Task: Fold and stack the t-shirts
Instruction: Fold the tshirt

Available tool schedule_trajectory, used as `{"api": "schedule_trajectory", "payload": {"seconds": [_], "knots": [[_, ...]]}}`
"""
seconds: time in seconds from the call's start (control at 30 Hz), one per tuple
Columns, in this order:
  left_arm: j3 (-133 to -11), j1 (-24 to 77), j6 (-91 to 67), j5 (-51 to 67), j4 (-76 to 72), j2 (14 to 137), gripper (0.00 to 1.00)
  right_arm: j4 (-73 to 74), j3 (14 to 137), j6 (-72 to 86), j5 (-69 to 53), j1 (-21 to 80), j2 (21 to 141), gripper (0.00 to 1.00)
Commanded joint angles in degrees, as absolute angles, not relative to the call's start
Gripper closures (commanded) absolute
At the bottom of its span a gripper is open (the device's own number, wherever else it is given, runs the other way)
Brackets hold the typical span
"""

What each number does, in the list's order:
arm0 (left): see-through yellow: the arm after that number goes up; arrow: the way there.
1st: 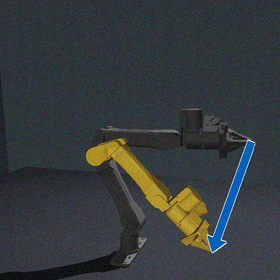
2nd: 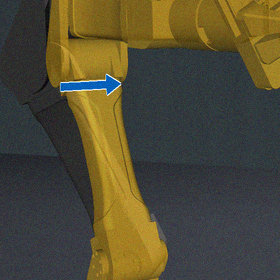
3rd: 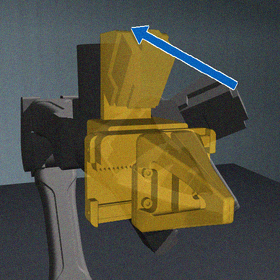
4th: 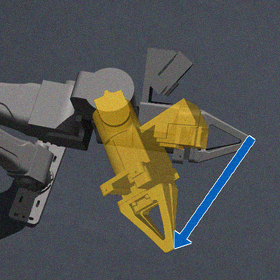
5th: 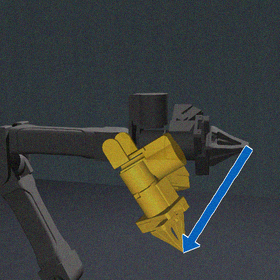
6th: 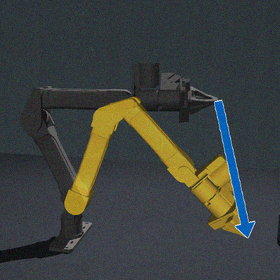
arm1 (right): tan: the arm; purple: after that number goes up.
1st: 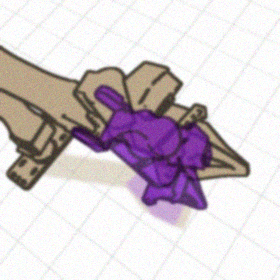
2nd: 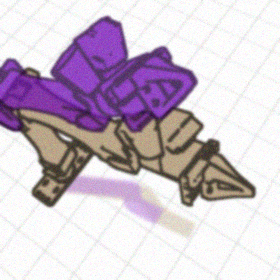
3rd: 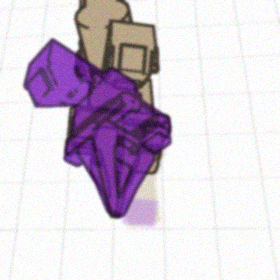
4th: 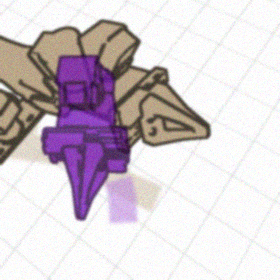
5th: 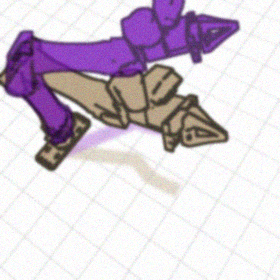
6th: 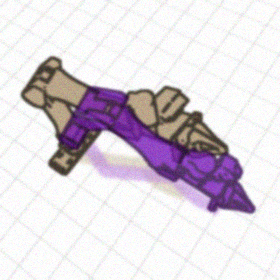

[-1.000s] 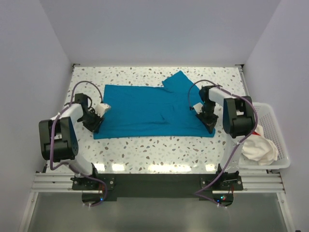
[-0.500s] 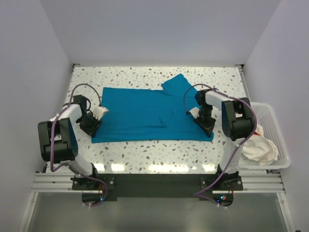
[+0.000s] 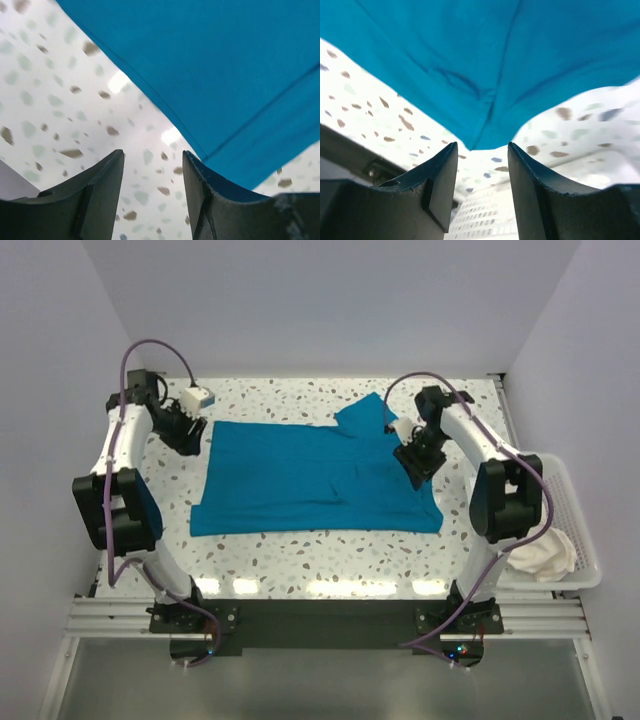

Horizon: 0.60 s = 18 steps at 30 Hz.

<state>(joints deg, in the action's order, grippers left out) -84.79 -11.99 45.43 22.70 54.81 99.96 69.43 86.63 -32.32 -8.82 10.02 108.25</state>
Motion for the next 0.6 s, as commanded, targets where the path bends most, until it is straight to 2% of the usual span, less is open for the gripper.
{"api": "schedule_trajectory", "payload": {"seconds": [0.0, 0.1, 0.3, 0.43, 0.57], "knots": [[-92.9, -12.2, 40.9, 30.7, 52.3, 104.5, 0.44, 65.7, 93.7, -32.1, -12.9, 8.2, 106.1, 0.52], [-99.0, -12.2, 35.4, 31.9, 46.6, 109.1, 0.4, 59.1, 100.4, -27.2, -13.5, 6.9, 110.1, 0.55], [-108.0, -12.1, 26.6, 32.1, 36.4, 117.8, 0.33, 49.8, 116.1, -19.0, -14.5, 5.1, 124.7, 0.5], [-112.1, -10.4, 24.7, 30.1, 31.5, 122.3, 0.28, 50.4, 134.2, -15.6, -14.4, 4.7, 137.0, 0.47], [-114.0, -8.3, 24.2, 28.7, 29.3, 126.9, 0.27, 46.3, 138.0, -14.1, -14.4, 4.6, 142.6, 0.45]]}}
